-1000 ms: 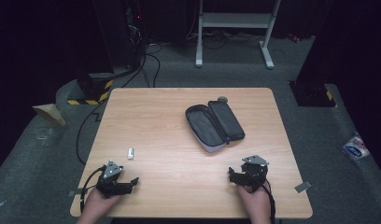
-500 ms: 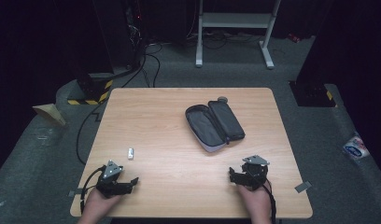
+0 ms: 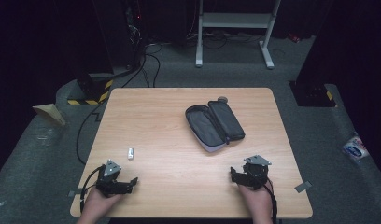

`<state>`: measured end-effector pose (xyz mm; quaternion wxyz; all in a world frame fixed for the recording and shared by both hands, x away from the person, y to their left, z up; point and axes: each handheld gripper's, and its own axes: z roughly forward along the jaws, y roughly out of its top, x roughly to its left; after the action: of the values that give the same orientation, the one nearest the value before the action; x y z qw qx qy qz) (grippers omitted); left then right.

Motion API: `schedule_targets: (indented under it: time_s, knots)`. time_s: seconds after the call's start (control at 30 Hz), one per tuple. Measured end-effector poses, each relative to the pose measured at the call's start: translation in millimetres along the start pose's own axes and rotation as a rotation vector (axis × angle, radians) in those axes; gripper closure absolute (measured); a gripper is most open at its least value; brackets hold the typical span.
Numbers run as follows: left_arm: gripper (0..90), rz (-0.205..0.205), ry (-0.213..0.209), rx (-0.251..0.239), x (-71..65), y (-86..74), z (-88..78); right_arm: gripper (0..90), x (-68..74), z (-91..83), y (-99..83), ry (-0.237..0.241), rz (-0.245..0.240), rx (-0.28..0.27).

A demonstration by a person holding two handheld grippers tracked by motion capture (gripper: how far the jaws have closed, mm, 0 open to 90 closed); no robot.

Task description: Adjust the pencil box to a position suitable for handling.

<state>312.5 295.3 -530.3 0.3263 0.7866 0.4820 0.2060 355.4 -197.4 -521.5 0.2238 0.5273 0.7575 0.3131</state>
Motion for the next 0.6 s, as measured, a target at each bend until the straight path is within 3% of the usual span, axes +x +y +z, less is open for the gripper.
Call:
schedule_targets:
  time_s: [0.2, 0.6]
  knots:
    - [0.1, -0.012, 0.008, 0.014, 2.5, 1.2, 0.9, 12.8, 2.0, -3.6, -0.4, 0.022, -0.001, -0.02]
    - [0.4, -0.009, 0.001, 0.003, 2.0, -0.5, 0.5, 14.3, 24.4, -5.5, 17.3, 0.058, -0.037, -0.045]
